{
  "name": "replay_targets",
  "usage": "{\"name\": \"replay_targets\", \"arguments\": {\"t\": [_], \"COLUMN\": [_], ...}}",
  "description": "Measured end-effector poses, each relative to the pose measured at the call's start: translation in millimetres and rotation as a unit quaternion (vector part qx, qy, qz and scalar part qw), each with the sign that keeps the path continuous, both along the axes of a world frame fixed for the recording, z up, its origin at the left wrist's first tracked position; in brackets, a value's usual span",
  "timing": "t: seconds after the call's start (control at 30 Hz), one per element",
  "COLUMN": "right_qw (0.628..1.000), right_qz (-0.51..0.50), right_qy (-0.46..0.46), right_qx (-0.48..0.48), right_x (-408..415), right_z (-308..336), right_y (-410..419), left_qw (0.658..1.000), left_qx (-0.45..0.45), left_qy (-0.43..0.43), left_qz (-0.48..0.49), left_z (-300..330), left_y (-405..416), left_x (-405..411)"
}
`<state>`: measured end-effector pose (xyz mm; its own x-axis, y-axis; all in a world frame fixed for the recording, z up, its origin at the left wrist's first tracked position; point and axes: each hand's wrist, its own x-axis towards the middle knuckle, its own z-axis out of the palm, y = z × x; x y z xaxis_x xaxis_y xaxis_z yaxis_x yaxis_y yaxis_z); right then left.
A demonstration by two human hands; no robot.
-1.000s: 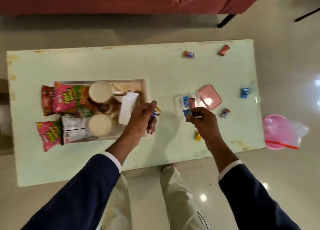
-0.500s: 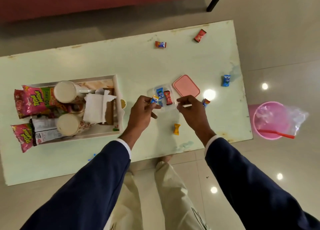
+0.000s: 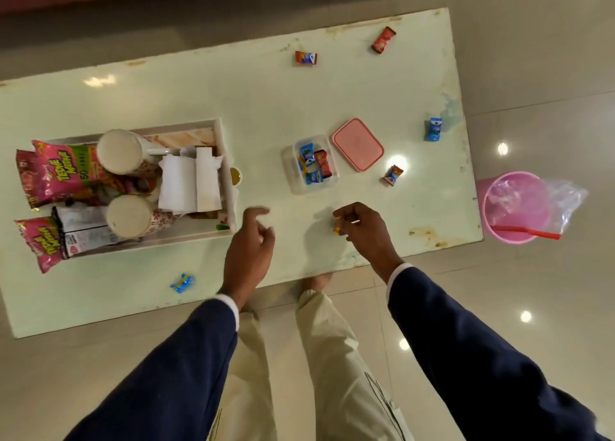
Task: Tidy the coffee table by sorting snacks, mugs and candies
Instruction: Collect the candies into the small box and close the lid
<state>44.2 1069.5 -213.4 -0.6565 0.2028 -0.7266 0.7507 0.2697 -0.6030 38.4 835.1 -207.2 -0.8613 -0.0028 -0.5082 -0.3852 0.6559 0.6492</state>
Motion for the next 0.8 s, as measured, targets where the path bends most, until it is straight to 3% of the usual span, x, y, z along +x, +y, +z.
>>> {"name": "replay_targets", "arguments": {"t": [0.2, 0.37, 0.5, 0.6, 0.7, 0.8], "right_qw": [0.996, 0.991, 0.989, 0.986, 0.986, 0.984], "right_qz": [0.091, 0.127, 0.138, 0.154, 0.149, 0.079], "right_qy": [-0.002, -0.022, -0.047, -0.067, -0.078, -0.016], "right_qx": [-0.022, -0.025, -0.025, -0.015, 0.017, 0.157], "right_x": [3, 22, 47, 61, 68, 65], "right_z": [-4, -14, -19, -18, -12, -4], "right_y": [-65, -118, -144, -150, -142, -123], "left_qw": [0.992, 0.975, 0.975, 0.977, 0.982, 0.987], "left_qx": [-0.116, -0.169, -0.17, -0.173, -0.158, -0.114], "left_qy": [-0.028, -0.075, -0.132, -0.127, -0.105, -0.11], "left_qz": [0.033, 0.125, 0.055, -0.017, -0.02, 0.011], "left_z": [-3, -16, -31, -37, -45, -48], "left_y": [-110, -164, -180, -185, -192, -192], "left_x": [72, 75, 63, 61, 62, 68]}}
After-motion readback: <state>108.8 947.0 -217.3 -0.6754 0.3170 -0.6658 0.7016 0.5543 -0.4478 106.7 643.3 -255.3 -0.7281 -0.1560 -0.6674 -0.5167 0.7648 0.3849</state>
